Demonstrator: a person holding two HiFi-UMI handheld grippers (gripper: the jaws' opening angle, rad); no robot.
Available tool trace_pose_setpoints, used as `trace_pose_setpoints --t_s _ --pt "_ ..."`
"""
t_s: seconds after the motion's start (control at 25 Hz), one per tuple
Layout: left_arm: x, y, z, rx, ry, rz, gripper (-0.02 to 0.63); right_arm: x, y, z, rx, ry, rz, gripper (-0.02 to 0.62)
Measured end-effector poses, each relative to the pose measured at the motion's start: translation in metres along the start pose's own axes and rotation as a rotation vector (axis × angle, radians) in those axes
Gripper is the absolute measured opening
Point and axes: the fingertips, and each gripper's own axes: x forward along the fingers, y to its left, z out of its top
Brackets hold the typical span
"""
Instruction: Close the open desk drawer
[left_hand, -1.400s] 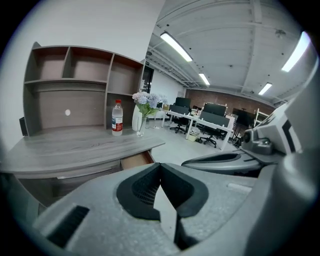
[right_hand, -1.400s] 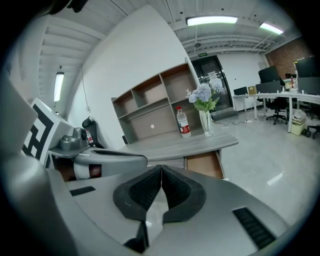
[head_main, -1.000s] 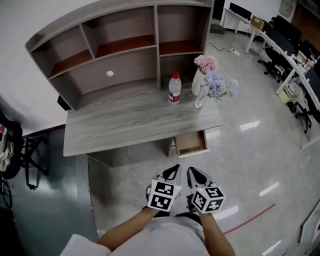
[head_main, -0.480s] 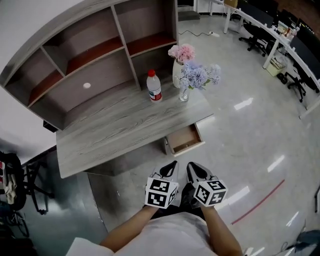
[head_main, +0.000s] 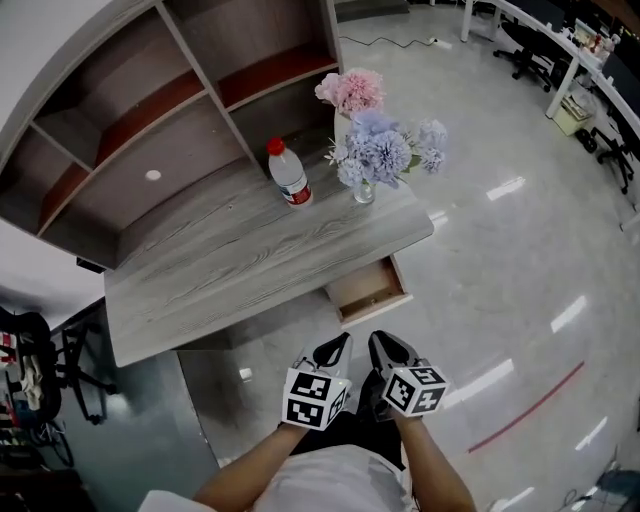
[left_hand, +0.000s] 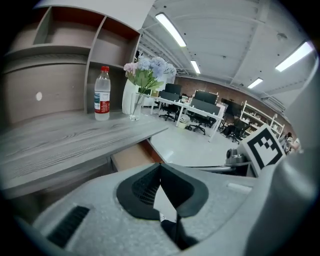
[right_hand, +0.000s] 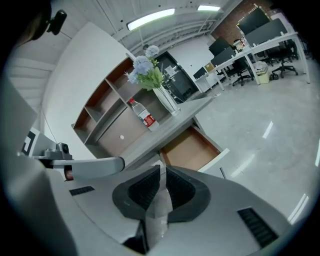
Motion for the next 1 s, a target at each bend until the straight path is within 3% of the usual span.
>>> trace_pose_setpoints --t_s 0.4,0.56,1.0 --pt "0.049 0.019 -0.009 -0.029 0.043 0.044 0.005 0.043 -0.062 -0.018 0.164 0.018 -0.001 0.008" --pt "0.055 0.027 -0.014 -0.05 0.047 0.068 0.005 0.053 -0.07 -0.028 0.253 0.026 0.033 0.067" --pt "0.063 0.04 -0.029 -0.089 0.065 0.108 0.005 0.082 -0.097 -0.043 0.48 0.024 0.049 0.158"
